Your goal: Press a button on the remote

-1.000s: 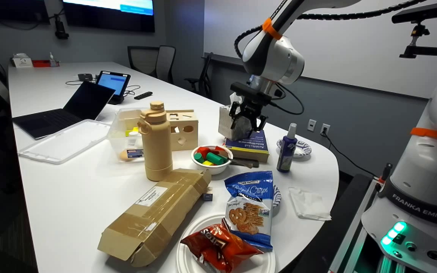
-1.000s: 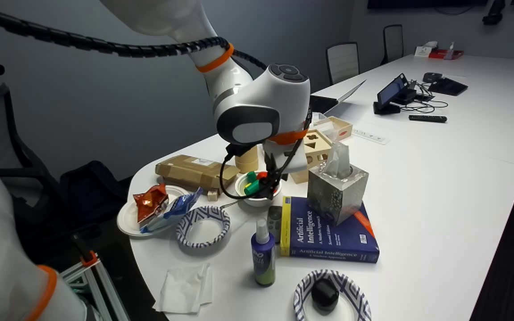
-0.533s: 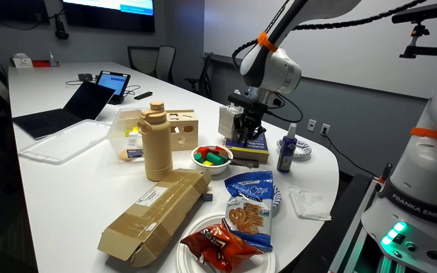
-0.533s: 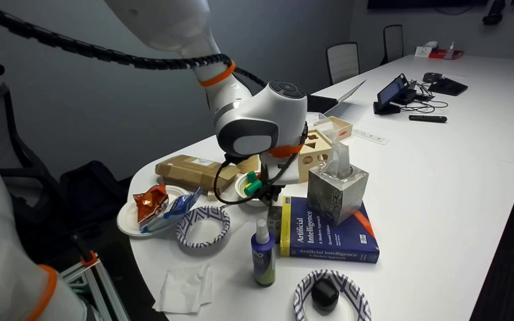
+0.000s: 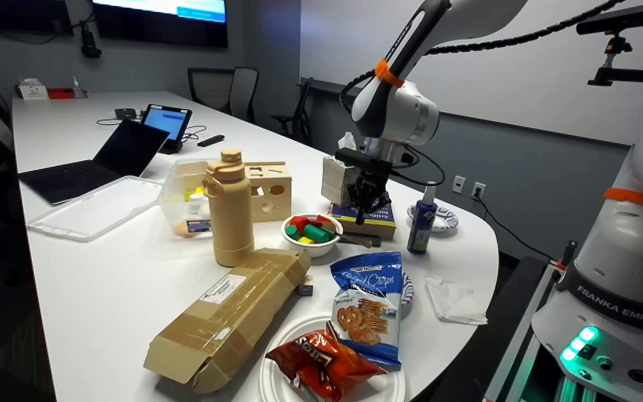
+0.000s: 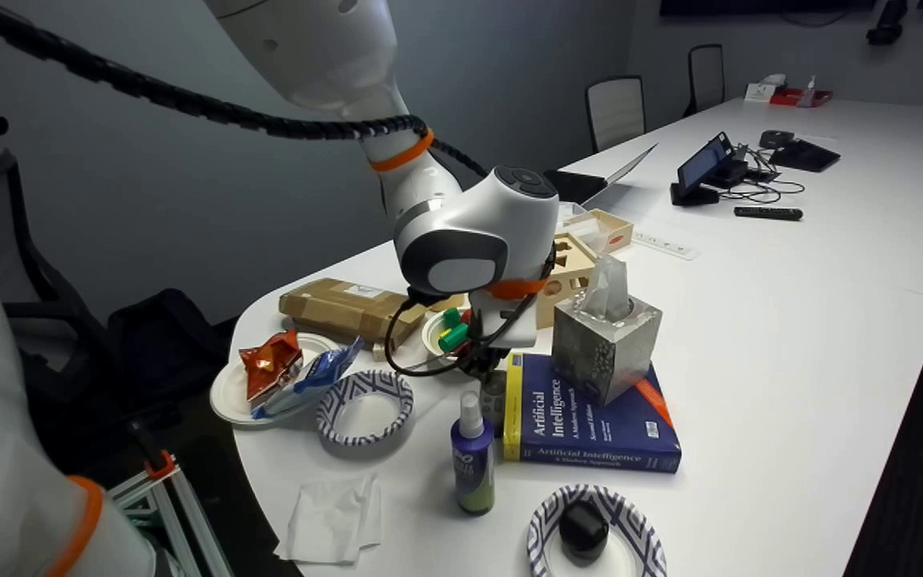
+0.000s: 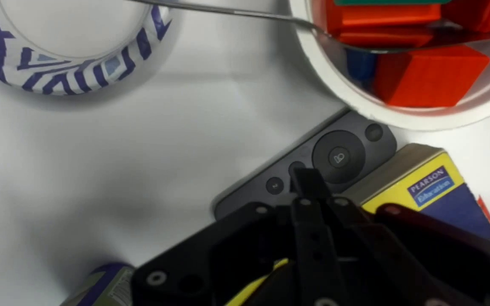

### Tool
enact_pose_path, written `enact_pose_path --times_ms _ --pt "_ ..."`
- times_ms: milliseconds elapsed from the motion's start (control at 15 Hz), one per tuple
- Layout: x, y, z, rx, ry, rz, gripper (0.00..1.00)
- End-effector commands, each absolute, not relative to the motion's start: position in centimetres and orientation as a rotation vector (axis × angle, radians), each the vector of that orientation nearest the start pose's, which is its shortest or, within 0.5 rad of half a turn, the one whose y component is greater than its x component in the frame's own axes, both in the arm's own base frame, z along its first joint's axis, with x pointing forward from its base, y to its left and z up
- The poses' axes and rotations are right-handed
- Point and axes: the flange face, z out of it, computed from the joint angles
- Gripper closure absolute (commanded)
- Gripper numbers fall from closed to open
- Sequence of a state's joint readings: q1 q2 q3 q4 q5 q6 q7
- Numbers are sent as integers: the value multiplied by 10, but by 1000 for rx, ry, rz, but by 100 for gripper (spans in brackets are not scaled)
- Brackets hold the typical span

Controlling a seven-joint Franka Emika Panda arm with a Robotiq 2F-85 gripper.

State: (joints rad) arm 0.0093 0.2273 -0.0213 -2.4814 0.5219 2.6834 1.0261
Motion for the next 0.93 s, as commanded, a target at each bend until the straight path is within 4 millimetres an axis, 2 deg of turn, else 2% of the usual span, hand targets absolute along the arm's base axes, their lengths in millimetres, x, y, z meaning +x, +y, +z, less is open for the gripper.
enact_pose_path --times_ms 0,867 --pt "474 -27 190 -2115 2093 226 100" --pt "486 -30 159 -2065 2177 322 100"
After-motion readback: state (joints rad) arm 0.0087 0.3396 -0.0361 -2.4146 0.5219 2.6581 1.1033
